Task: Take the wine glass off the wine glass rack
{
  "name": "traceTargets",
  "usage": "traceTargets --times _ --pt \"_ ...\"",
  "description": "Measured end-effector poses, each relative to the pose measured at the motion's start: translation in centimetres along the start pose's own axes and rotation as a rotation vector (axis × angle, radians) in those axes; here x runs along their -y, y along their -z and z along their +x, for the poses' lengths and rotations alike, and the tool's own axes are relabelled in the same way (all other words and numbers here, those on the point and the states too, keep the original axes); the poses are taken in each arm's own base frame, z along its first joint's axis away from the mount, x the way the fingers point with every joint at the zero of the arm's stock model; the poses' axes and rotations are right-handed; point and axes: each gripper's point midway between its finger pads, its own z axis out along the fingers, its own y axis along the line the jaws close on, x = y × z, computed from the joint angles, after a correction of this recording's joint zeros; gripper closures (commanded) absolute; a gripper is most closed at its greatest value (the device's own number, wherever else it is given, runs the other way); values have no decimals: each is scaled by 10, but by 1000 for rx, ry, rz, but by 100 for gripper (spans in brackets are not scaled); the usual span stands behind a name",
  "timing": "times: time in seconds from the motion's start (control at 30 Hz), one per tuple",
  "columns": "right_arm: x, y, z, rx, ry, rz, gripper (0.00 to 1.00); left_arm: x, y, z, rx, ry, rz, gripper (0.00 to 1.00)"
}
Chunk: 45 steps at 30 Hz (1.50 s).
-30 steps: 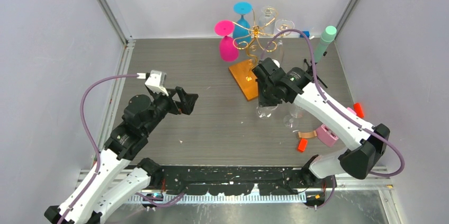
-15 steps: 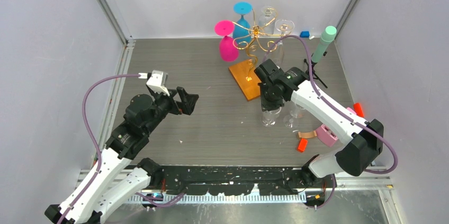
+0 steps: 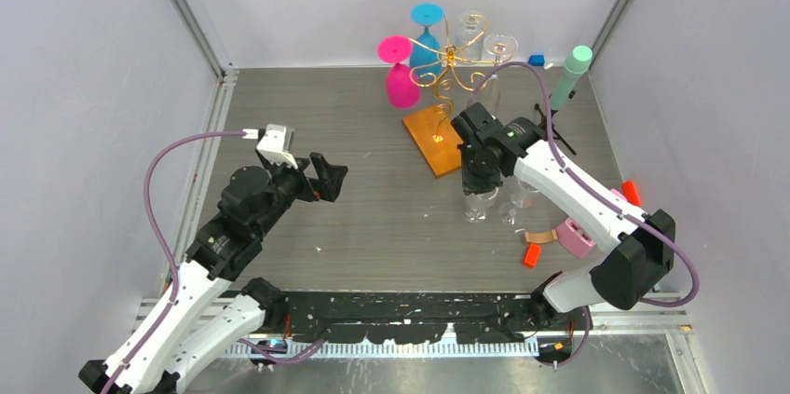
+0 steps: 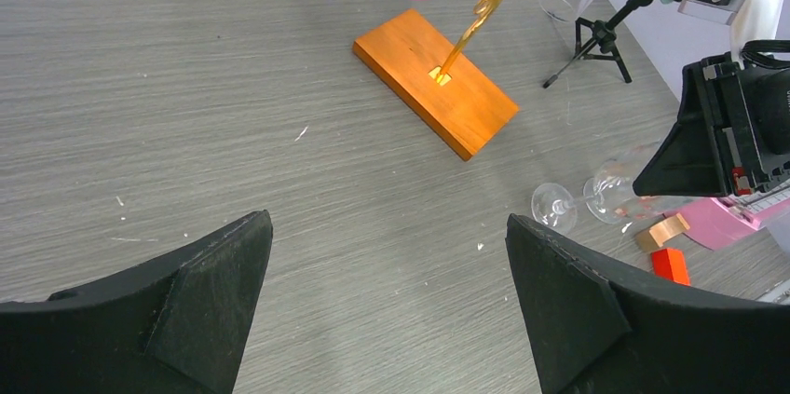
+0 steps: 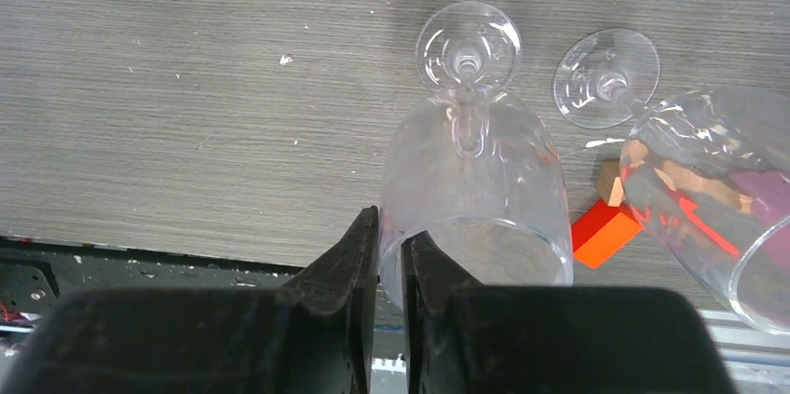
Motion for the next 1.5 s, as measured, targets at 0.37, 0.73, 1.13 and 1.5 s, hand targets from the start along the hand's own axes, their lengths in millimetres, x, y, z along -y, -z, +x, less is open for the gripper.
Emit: traceTargets --times 0.37,0.73,1.13,1.5 --pt "4 6 -7 38 -41 17 58 -9 0 4 -10 -1 -48 0" --pt "1 62 -37 252 -110 -86 56 -18 -10 10 -41 28 -116 0" --pt "2 133 -52 518 -270 -290 59 15 -77 -35 -77 180 4 3" --pt "-6 124 -35 491 -341 -385 59 16 -177 -118 46 439 129 23"
